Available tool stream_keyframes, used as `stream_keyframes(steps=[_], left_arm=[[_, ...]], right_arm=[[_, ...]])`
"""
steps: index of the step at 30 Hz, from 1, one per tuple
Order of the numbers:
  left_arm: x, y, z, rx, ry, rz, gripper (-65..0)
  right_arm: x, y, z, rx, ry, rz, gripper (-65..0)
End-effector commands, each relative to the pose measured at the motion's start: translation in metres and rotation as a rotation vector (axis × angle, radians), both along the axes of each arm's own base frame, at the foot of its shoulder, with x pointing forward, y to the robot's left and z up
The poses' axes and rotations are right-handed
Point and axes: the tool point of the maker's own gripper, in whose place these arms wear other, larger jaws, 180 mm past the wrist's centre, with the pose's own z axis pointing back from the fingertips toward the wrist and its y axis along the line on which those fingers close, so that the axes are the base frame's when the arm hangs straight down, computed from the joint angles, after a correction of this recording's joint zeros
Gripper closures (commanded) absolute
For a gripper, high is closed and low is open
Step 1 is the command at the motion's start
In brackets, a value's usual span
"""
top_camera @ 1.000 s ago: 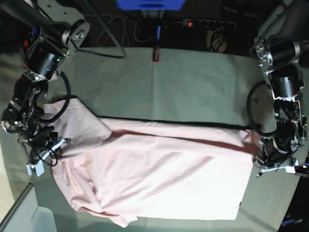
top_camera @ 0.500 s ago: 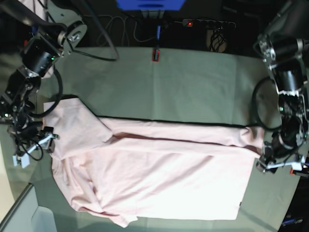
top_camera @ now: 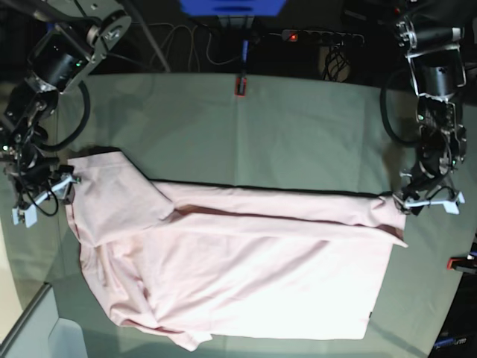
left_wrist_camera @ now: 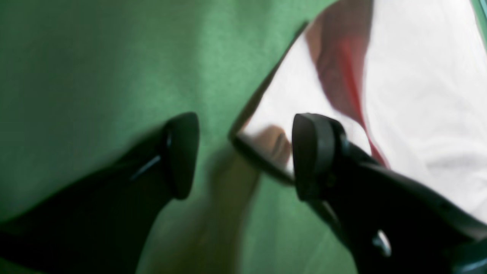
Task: Layout the t-shirt on the table in an organized manner, then fold the t-shirt properly
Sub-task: 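Lower the folded edge with both grippers onto the t-shirt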
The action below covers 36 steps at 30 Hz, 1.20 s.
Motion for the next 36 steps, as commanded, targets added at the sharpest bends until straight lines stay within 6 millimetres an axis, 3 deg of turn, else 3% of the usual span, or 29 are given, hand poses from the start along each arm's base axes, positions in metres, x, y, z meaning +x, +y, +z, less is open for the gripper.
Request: stream_keyframes(steps=[1,4,9,14,18,23,31,36], left_arm=[[0.012,-0.003,0.008,-0.008,-0.012,-0.019,-37.9],[0.012,-0.004,0.006,-0.012,-0.005,-0.018,-31.9],[0.023,-0.004,0.015,-0.013,-0.031,-0.017,-1.1],[0.023,0.002,0.017,-0.007,-0.032,-0.009,0.0],[0.022,0.003,0.017,-0.005,-0.032,-0.010,-0.2],[0.022,0.003,0.017,-0.004,-0.032,-0.009,-0.2],[0.020,0.003,0.015,-0.004,-0.027,-0.009,-0.2],[0.016,0.003,0.013,-0.004,-0.019,-0.009,-0.2]], right_arm=[[0.009,-0.008,0.016,-0.023,-0.053,0.001,-34.4],[-0.003,-0.015,0.010,-0.039,-0.026,-0.001,-34.4],[-0.013,-0.029,0.009,-0.042,-0.020,-0.041,-34.4],[-0.031,-0.034,-0.001,-0.032,0.016,-0.069,-34.4],[-0.039,-0.015,-0.016,-0.004,0.042,-0.046,-34.7],[-0.040,-0.001,-0.023,0.029,0.048,-0.044,-34.8],[-0.035,0.000,-0.022,0.035,0.039,-0.042,-34.7],[-0.018,0.012,-0.015,0.033,0.015,0.001,-34.2]])
